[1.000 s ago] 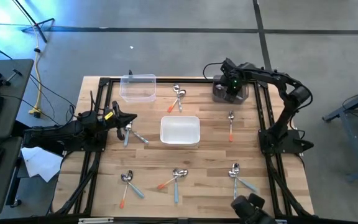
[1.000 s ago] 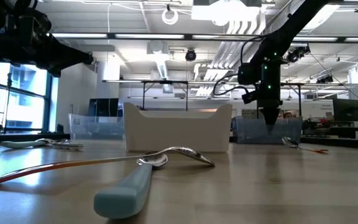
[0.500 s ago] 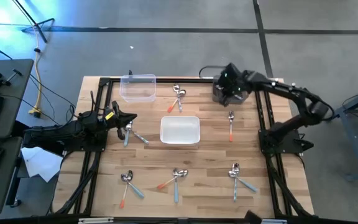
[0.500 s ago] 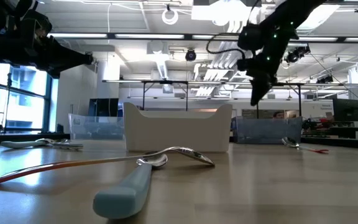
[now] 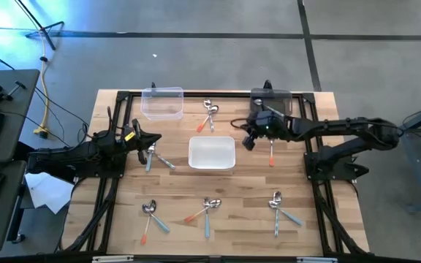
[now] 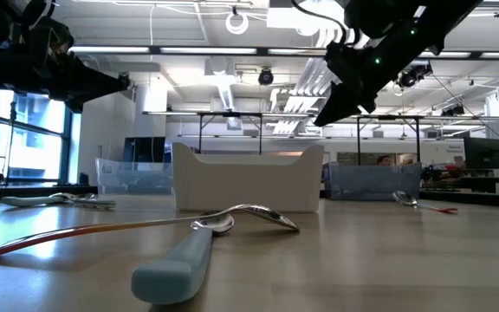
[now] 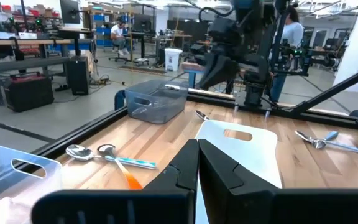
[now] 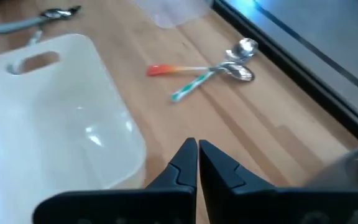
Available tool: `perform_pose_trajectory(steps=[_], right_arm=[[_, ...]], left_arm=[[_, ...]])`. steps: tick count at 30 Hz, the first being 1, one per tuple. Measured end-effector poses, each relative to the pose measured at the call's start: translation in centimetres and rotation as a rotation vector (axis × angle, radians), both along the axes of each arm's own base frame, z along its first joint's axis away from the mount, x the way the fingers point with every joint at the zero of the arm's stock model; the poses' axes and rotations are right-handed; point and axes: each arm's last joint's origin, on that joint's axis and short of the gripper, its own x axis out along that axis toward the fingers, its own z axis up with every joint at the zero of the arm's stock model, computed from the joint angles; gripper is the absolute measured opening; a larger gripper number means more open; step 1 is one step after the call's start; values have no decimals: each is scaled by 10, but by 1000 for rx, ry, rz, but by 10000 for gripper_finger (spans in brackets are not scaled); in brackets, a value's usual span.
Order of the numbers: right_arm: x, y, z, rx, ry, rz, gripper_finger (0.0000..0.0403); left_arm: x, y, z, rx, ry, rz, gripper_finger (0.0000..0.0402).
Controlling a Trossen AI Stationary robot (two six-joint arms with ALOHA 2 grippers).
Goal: Sort silverware by color (type)
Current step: Adjust the transparent bin
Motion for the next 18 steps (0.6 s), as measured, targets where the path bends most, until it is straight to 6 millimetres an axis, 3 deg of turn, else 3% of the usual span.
perform_pose_trajectory(steps=[18], right_arm=[[6,3,8,-47,-79,7,0]], left_arm=[[4,0,-4,-86,31,-19,3]])
